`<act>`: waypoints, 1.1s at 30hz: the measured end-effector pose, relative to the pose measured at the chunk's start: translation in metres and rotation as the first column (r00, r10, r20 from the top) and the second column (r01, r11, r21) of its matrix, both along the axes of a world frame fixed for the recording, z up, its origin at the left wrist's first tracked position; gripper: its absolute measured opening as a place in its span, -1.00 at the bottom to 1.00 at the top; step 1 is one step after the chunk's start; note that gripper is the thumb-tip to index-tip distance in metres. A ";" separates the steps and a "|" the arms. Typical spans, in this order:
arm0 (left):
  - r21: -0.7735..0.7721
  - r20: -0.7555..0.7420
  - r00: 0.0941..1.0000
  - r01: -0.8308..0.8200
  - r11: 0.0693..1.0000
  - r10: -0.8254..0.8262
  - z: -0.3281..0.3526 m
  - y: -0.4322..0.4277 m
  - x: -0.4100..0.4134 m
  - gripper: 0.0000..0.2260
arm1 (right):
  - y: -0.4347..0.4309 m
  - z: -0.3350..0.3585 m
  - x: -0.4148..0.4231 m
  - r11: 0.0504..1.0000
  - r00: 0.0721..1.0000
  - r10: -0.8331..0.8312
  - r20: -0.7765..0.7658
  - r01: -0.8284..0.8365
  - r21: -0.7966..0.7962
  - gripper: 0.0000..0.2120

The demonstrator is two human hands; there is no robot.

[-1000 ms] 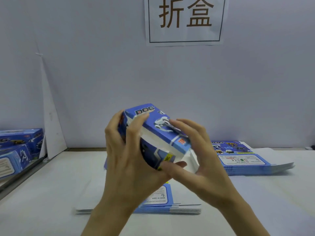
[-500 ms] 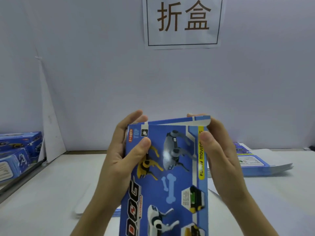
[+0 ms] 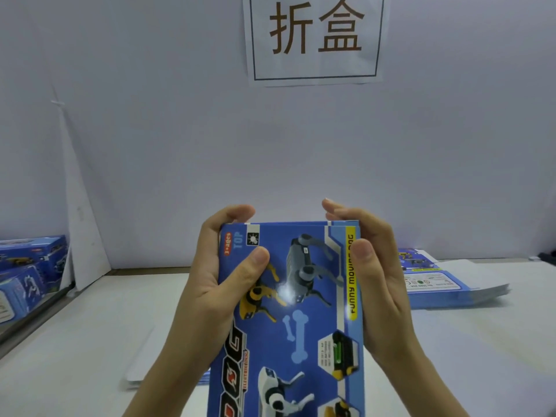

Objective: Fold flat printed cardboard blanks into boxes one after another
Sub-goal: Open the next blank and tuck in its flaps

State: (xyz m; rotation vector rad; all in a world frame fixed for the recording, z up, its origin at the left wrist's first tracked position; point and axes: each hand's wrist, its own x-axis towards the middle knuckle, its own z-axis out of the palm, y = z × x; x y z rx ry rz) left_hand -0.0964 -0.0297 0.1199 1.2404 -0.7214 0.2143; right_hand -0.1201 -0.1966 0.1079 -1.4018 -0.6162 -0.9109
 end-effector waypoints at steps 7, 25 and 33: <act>-0.063 -0.049 0.998 -0.049 0.997 0.046 0.002 0.003 0.002 -0.82 | 0.003 -0.001 0.001 0.995 0.997 -0.072 0.004 0.072 -0.072 -0.81; -0.232 0.052 0.957 -0.266 0.936 0.285 -0.001 0.002 0.009 -0.80 | -0.023 -0.001 0.008 0.947 0.802 -0.012 -0.598 -0.182 -0.264 -0.14; 0.213 0.741 0.508 -0.799 0.563 0.439 0.001 0.026 0.027 -0.39 | -0.035 0.005 0.005 0.669 0.814 -0.556 -0.169 0.317 -0.672 -0.24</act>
